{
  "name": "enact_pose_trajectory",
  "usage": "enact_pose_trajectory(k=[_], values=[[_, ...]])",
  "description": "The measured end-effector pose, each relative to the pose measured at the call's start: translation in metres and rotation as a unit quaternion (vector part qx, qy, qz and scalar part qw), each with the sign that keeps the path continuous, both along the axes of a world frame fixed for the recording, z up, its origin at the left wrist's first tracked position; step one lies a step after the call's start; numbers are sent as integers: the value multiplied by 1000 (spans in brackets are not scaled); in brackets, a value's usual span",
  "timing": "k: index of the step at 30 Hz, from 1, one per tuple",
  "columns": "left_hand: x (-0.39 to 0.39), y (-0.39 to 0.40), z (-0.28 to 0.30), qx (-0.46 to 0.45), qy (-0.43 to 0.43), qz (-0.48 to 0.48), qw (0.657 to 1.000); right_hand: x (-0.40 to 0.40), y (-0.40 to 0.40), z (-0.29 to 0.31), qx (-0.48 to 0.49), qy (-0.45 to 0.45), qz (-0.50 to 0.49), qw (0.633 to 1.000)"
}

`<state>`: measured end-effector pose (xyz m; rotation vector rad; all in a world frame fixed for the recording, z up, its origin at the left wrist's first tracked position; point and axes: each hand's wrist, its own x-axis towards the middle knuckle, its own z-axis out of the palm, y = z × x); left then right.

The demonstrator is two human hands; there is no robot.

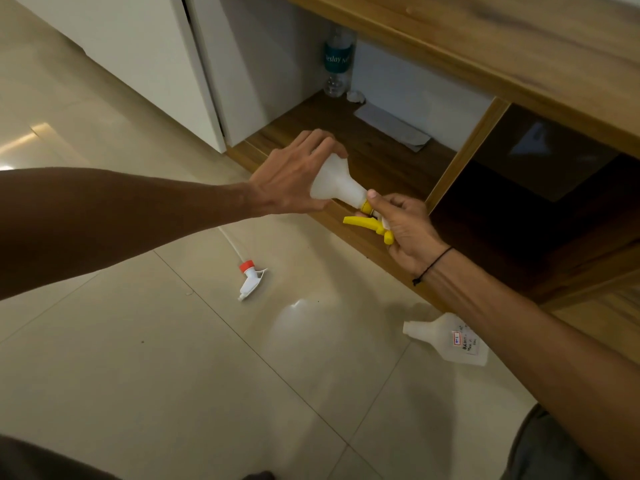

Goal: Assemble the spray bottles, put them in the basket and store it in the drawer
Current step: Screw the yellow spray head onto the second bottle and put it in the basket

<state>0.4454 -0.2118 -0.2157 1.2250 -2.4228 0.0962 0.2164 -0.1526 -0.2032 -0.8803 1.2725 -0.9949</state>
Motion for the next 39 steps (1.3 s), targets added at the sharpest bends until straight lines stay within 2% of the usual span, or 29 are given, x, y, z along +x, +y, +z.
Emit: enact_pose_trajectory(k=[2, 4, 7, 9, 10, 13, 14, 17, 19, 22, 27, 30, 32, 35, 38, 39], values=[[3, -1, 3, 44, 32, -27, 998, -1, -1, 0, 13, -16, -12, 1000], [5, 2, 5, 104, 112, -46, 987, -1, -3, 0, 18, -35, -10, 999], [1, 4, 9, 126, 255, 30, 958, 2, -6, -2, 19, -81, -8, 997], [-2, -4, 14, 156, 329, 130, 922, 5, -6, -1, 12, -104, -8, 994], [-2, -9, 17, 206, 363, 169, 893, 7, -6, -2, 4, -109, -8, 994], [4, -22, 17, 385, 433, 216, 786, 7, -7, -3, -18, -109, -11, 994], [7, -23, 16, 417, 440, 215, 766, 5, -7, -4, -23, -102, -11, 994], [10, -26, 12, 475, 445, 166, 741, 0, -7, -5, -26, -66, -12, 997], [9, -27, 14, 518, 459, 145, 707, -2, -5, -7, -25, -57, -18, 998], [10, -28, 17, 538, 493, 116, 674, 0, -5, -10, -35, -33, -23, 999], [9, -27, 21, 543, 494, 86, 674, -1, -11, -10, -69, -5, -37, 997], [13, -29, 20, 558, 506, 68, 654, -1, -11, -12, -51, 10, -50, 997], [20, -34, 23, 575, 488, 55, 654, 0, -9, -14, -31, 1, -57, 998], [32, -37, 30, 591, 389, 38, 706, 1, -8, -13, -16, -28, -64, 997], [30, -31, 31, 544, 307, 7, 781, 1, -9, -12, -7, -30, -63, 998], [26, -29, 31, 533, 293, -3, 793, 2, -9, -12, -3, -31, -63, 998]])
